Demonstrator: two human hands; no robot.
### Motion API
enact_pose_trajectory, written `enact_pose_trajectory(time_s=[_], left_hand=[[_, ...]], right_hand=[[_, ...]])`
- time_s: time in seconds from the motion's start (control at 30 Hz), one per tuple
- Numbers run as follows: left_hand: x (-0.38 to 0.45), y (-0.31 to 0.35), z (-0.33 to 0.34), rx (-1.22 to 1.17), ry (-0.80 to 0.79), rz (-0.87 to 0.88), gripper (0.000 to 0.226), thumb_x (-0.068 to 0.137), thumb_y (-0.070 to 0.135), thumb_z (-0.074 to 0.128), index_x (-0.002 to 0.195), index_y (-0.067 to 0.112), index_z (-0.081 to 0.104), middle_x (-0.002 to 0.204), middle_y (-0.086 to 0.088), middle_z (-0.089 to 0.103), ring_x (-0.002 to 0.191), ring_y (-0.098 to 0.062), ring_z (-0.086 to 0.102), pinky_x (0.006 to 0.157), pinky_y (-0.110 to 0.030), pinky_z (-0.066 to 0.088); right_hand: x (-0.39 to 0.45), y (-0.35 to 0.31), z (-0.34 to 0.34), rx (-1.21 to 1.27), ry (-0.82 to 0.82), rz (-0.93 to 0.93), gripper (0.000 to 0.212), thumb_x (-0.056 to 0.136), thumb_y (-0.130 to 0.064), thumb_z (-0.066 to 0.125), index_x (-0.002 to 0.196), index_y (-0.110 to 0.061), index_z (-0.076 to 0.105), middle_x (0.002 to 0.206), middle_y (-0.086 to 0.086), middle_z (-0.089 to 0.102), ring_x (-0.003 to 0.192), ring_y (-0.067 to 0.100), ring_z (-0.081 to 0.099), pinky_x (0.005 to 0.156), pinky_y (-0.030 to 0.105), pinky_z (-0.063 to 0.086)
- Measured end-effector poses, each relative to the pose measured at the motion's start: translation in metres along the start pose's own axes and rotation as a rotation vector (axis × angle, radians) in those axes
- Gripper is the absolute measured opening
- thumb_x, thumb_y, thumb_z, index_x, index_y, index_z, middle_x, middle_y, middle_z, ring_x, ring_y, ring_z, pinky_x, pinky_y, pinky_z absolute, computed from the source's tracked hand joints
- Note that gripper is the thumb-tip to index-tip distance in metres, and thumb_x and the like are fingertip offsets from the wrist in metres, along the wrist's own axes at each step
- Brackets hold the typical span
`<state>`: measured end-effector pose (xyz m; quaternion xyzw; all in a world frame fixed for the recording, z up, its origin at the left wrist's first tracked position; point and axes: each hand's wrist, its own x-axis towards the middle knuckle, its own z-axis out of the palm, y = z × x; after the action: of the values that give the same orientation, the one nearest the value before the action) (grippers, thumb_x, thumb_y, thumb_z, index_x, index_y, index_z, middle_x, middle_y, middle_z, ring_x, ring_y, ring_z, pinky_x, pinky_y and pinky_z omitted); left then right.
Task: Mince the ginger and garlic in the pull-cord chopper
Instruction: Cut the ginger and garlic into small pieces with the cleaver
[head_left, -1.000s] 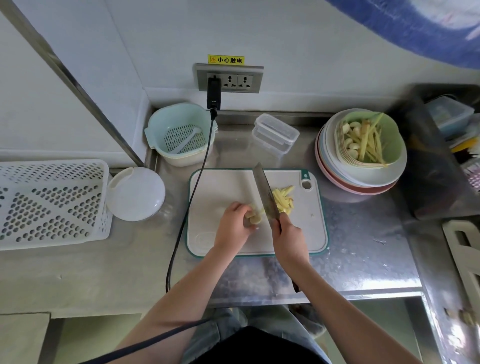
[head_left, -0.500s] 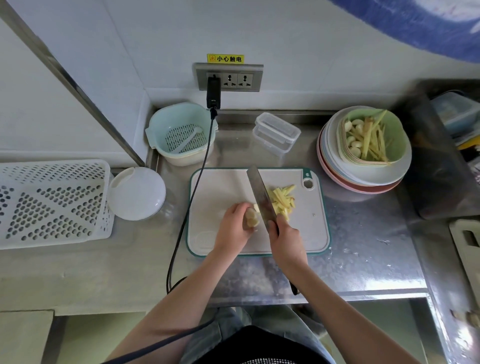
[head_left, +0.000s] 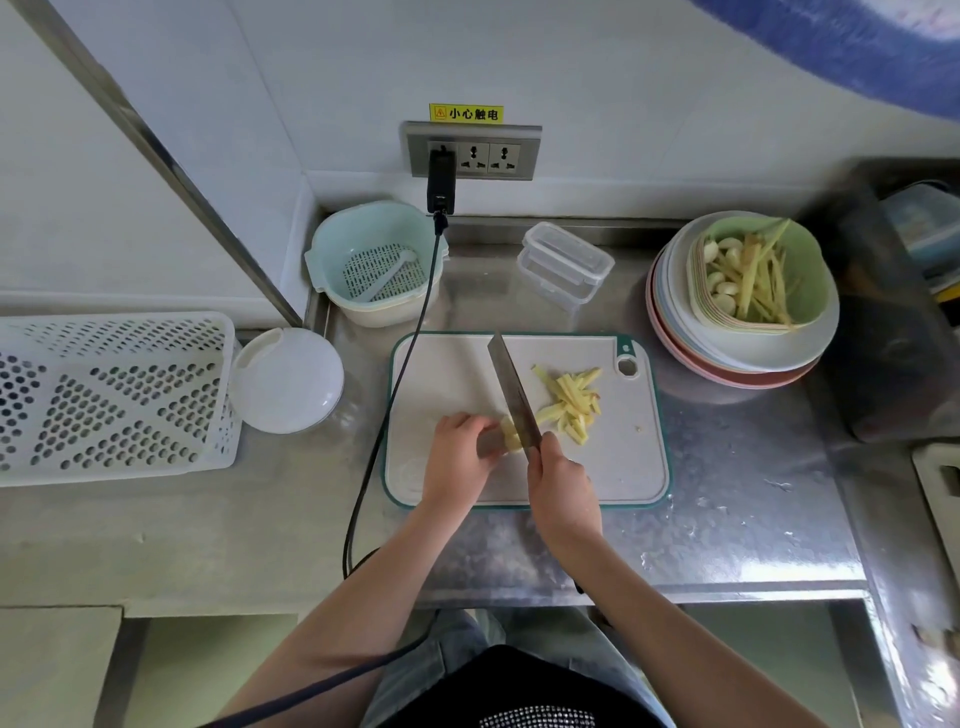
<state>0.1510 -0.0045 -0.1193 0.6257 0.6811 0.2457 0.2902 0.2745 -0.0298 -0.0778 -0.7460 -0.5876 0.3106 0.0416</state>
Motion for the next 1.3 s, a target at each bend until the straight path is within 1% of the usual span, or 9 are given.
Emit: enact_pose_trajectory(time_s=[0.13, 0.33, 0.43, 0.53, 0.63, 0.8, 1.0, 1.1, 1.3], left_hand=[[0.000, 0.001, 0.001, 0.005, -0.024, 0.006, 0.021, 0.078, 0.013, 0.072, 0.099, 0.010, 0.072, 0.092, -0.008, 0.066, 0.094, -0.027, 0.053, 0.074, -0.018, 0.030], [0.005, 0.006, 0.003, -0.021, -0.045, -0.020, 0.031, 0.079, 0.008, 0.068, 0.110, 0.008, 0.068, 0.101, -0.010, 0.066, 0.100, -0.027, 0.053, 0.081, -0.021, 0.035], [0.008, 0.006, 0.003, -0.042, -0.065, -0.053, 0.032, 0.079, 0.012, 0.070, 0.111, 0.007, 0.067, 0.104, -0.010, 0.065, 0.104, -0.027, 0.053, 0.085, -0.025, 0.039], [0.007, 0.005, 0.004, -0.072, -0.061, -0.088, 0.037, 0.077, 0.022, 0.074, 0.110, 0.010, 0.066, 0.103, -0.007, 0.063, 0.101, -0.024, 0.054, 0.086, -0.028, 0.043], [0.005, 0.006, 0.006, -0.080, -0.038, -0.105, 0.036, 0.077, 0.022, 0.073, 0.109, 0.010, 0.065, 0.102, -0.007, 0.061, 0.099, -0.024, 0.053, 0.084, -0.025, 0.041], [0.004, 0.008, 0.009, -0.078, -0.015, -0.077, 0.036, 0.075, 0.017, 0.074, 0.110, 0.009, 0.064, 0.100, -0.008, 0.062, 0.098, -0.027, 0.054, 0.084, -0.029, 0.043], [0.004, 0.003, 0.007, -0.063, -0.035, -0.053, 0.043, 0.074, 0.019, 0.077, 0.114, 0.011, 0.064, 0.101, -0.007, 0.063, 0.099, -0.027, 0.054, 0.085, -0.027, 0.042], [0.004, -0.005, 0.000, -0.071, -0.057, -0.062, 0.048, 0.074, 0.014, 0.077, 0.120, 0.010, 0.062, 0.107, -0.009, 0.062, 0.102, -0.027, 0.054, 0.089, -0.031, 0.044], [0.002, -0.011, -0.008, -0.127, -0.012, -0.140, 0.040, 0.073, 0.011, 0.078, 0.112, 0.006, 0.066, 0.100, -0.008, 0.061, 0.085, -0.017, 0.057, 0.076, -0.013, 0.037]], right_hand=[[0.001, -0.001, 0.005, -0.080, -0.043, 0.001, 0.009, 0.103, -0.025, 0.030, 0.096, -0.019, 0.031, 0.080, 0.009, 0.057, 0.067, 0.026, 0.054, 0.057, 0.032, 0.042], [0.010, 0.001, 0.004, -0.077, -0.032, -0.022, 0.015, 0.103, -0.029, 0.028, 0.092, -0.018, 0.032, 0.078, 0.010, 0.057, 0.068, 0.029, 0.055, 0.058, 0.036, 0.045], [0.013, 0.002, -0.002, -0.075, -0.065, -0.042, 0.018, 0.102, -0.031, 0.029, 0.092, -0.017, 0.032, 0.079, 0.012, 0.059, 0.068, 0.031, 0.055, 0.058, 0.035, 0.044], [0.017, 0.009, -0.011, -0.217, -0.112, -0.101, 0.016, 0.103, -0.030, 0.029, 0.096, -0.016, 0.032, 0.085, 0.015, 0.061, 0.066, 0.032, 0.052, 0.059, 0.035, 0.042], [0.013, 0.012, -0.010, -0.291, -0.109, -0.125, 0.015, 0.103, -0.026, 0.028, 0.104, -0.013, 0.036, 0.087, 0.014, 0.062, 0.073, 0.035, 0.060, 0.059, 0.035, 0.043], [0.007, 0.010, -0.008, -0.216, -0.079, -0.086, 0.013, 0.103, -0.028, 0.027, 0.096, -0.018, 0.030, 0.079, 0.011, 0.057, 0.066, 0.030, 0.053, 0.058, 0.034, 0.043], [-0.004, 0.024, -0.013, 0.010, 0.038, -0.001, 0.017, 0.102, -0.027, 0.031, 0.098, -0.012, 0.039, 0.073, 0.014, 0.058, 0.065, 0.035, 0.056, 0.054, 0.038, 0.044], [-0.006, 0.018, -0.013, 0.057, 0.033, -0.040, 0.018, 0.101, -0.028, 0.033, 0.093, -0.013, 0.038, 0.071, 0.016, 0.058, 0.064, 0.036, 0.054, 0.054, 0.038, 0.043], [-0.004, 0.003, -0.007, 0.054, 0.009, -0.067, 0.017, 0.102, -0.030, 0.031, 0.092, -0.017, 0.036, 0.068, 0.008, 0.056, 0.062, 0.032, 0.054, 0.051, 0.033, 0.040]])
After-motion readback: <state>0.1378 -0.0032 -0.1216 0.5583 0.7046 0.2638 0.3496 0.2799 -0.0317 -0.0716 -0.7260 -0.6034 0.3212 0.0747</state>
